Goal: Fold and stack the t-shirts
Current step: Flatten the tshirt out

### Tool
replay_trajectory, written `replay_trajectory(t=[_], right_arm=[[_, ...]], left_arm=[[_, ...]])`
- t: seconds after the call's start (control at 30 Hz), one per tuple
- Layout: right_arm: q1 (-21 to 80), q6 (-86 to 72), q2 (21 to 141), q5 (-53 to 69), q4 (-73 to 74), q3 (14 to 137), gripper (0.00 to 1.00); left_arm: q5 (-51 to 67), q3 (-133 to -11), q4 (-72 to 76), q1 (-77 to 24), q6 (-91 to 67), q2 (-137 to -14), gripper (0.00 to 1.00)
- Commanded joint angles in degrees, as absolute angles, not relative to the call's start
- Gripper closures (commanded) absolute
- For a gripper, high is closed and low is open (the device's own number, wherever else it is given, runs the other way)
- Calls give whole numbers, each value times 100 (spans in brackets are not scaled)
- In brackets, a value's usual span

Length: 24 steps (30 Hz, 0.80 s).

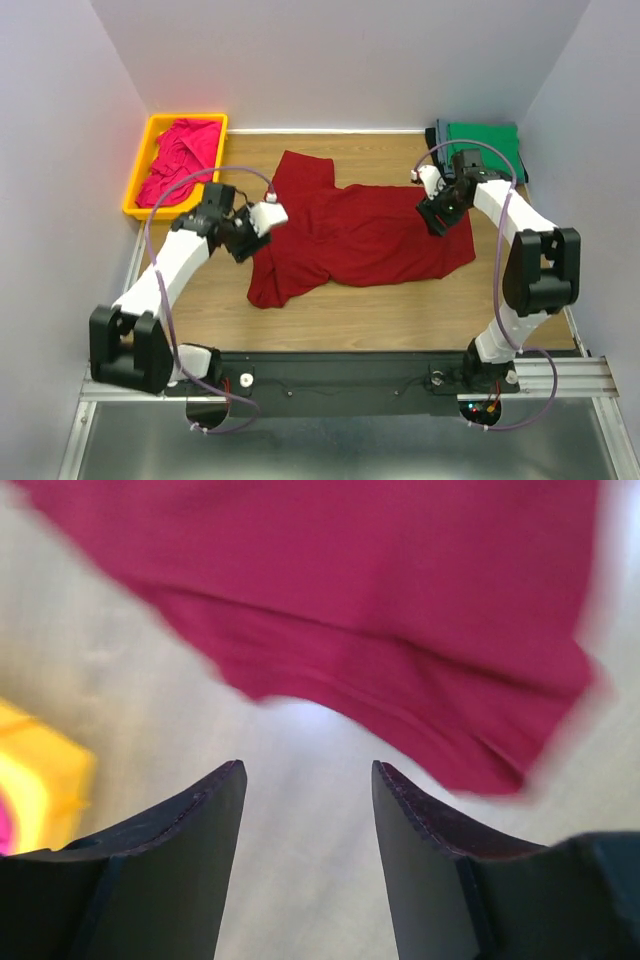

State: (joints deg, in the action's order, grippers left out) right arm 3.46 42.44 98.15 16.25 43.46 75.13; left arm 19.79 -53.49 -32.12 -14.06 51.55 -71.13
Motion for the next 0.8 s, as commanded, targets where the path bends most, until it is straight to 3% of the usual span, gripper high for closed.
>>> replay_trajectory(t=[0.0, 0.27, 0.63, 0.77], right_arm=[[159, 3841, 10177, 1582, 4377, 7892, 35], [-413, 3849, 10599, 1635, 4561, 8341, 36], [-545, 3349, 11662, 2267, 4887, 9316, 37], [-545, 3252, 11961, 2329, 4931, 9448, 42]], left_arm=[[2564, -6490, -2795, -1099, 4422, -8151, 37], [3137, -8453, -3111, -1002, 4034, -10254, 42], [3595, -8965, -3182, -993, 3833, -11047, 42], [3560, -9087, -3111, -1002, 3727, -11293, 43]])
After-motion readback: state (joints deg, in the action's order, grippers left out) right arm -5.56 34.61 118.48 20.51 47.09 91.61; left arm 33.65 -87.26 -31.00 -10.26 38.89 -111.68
